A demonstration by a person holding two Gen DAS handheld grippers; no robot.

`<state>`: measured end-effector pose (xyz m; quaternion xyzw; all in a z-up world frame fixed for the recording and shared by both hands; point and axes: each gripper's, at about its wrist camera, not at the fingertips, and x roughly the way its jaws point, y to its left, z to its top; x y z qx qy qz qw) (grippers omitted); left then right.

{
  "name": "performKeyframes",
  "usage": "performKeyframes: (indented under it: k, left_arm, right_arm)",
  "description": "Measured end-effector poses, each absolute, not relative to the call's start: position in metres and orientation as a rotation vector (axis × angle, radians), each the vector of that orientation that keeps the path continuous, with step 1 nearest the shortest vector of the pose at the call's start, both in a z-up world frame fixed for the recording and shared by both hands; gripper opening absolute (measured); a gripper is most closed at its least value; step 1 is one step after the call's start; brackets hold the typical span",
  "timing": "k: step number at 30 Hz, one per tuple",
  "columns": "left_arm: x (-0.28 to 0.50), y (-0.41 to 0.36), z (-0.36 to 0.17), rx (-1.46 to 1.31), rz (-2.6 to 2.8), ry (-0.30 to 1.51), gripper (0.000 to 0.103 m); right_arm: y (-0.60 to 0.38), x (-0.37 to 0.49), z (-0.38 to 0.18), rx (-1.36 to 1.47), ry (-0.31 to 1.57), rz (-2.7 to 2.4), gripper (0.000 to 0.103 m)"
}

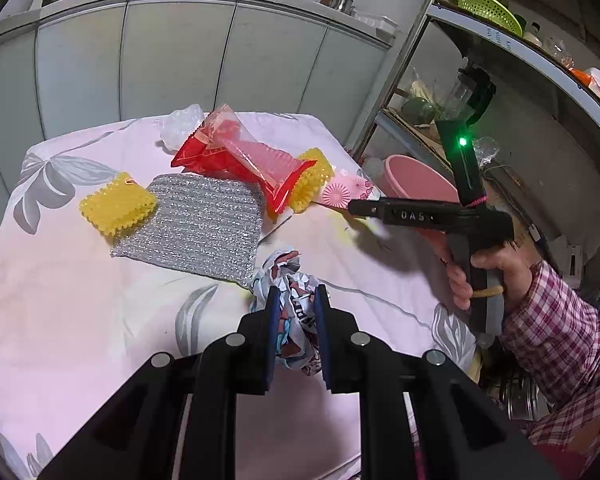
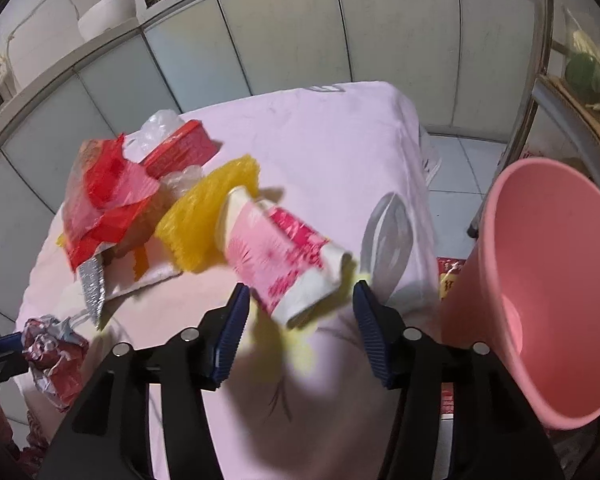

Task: Collect trash
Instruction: 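Grasp the pink paper wrapper with the right gripper while the left gripper carries the paper to the bucket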

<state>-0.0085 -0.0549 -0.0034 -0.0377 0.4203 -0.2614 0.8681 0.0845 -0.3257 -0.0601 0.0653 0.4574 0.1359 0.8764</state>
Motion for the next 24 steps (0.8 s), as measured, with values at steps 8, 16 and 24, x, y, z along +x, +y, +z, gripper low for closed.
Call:
performKeyframes:
  k: [8,16,24]
  left_arm:
    - [-0.011,-0.056,0.002,-0.076,-0.549,0.856,0.016]
    - [-0.014,-0.059,0.007,-0.071,-0.553,0.839,0.016]
    - [-0.007,-0.086,0.021,-0.046,-0.595,0.804,0.016]
  right_arm:
    - [-0.33,0.061,-0.049,0.189,0.894,0.312,0.007]
    - [-0.342,0.018,-0.018,0.194,0.784,0.278,0.006]
    - [-0.379,-0.011,0.004,0.212,0.726,0.142,0.006]
